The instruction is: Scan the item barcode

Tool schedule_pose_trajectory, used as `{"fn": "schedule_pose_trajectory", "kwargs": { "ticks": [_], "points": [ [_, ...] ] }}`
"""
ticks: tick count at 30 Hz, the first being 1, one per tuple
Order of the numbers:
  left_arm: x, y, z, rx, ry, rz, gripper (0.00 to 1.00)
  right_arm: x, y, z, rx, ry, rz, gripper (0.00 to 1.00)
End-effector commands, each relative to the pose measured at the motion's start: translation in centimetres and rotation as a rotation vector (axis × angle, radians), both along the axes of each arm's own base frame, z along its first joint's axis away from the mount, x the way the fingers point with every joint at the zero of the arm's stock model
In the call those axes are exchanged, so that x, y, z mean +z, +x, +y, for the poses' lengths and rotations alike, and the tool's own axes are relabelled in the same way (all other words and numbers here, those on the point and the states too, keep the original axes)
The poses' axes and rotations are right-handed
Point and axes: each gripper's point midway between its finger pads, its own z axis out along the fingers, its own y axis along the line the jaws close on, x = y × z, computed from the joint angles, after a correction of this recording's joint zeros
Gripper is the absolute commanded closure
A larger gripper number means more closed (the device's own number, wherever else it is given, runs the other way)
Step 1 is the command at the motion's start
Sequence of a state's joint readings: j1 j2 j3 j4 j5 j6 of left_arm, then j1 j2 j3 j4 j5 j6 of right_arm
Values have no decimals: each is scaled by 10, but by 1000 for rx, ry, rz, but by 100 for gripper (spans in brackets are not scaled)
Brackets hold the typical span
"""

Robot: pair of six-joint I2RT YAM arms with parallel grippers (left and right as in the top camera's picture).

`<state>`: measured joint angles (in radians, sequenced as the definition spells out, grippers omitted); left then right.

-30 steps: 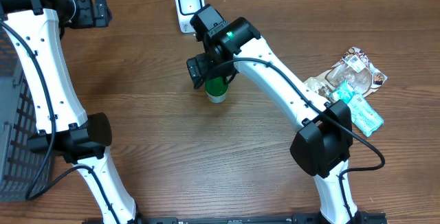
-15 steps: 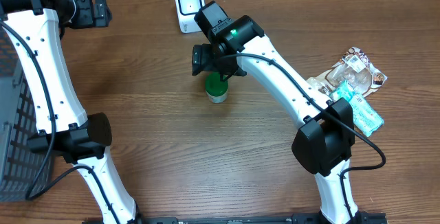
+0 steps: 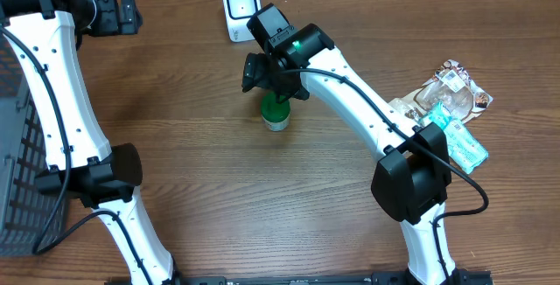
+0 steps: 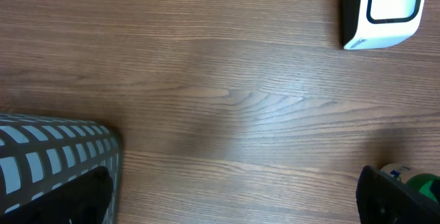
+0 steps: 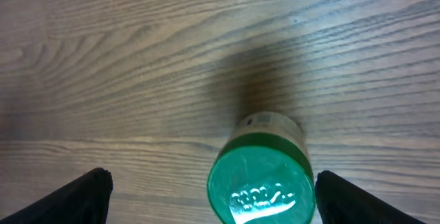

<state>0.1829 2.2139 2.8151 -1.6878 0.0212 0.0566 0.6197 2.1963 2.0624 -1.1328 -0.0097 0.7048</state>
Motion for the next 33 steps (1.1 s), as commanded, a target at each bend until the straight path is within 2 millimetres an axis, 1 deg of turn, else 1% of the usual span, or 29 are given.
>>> {"fn": "schedule_pose_trajectory", "kwargs": {
  "ticks": [1, 6, 15, 22, 33],
  "points": [
    [15, -5, -4, -17, 14, -34, 0, 1, -1, -4, -52, 6, -5, 8],
    [15, -5, -4, -15, 14, -34, 0, -10, -3, -9, -59, -22, 1, 8],
    [15, -5, -4, -16, 14, -34, 0, -12, 1, -7, -61, -16, -16, 7],
    [15, -5, -4, -16, 14, -34, 0, -26, -2, -9, -64, -23, -3, 7],
    [15, -5, -4, -16, 14, -34, 0, -28, -4, -10, -63, -30, 6, 7]
  ]
}}
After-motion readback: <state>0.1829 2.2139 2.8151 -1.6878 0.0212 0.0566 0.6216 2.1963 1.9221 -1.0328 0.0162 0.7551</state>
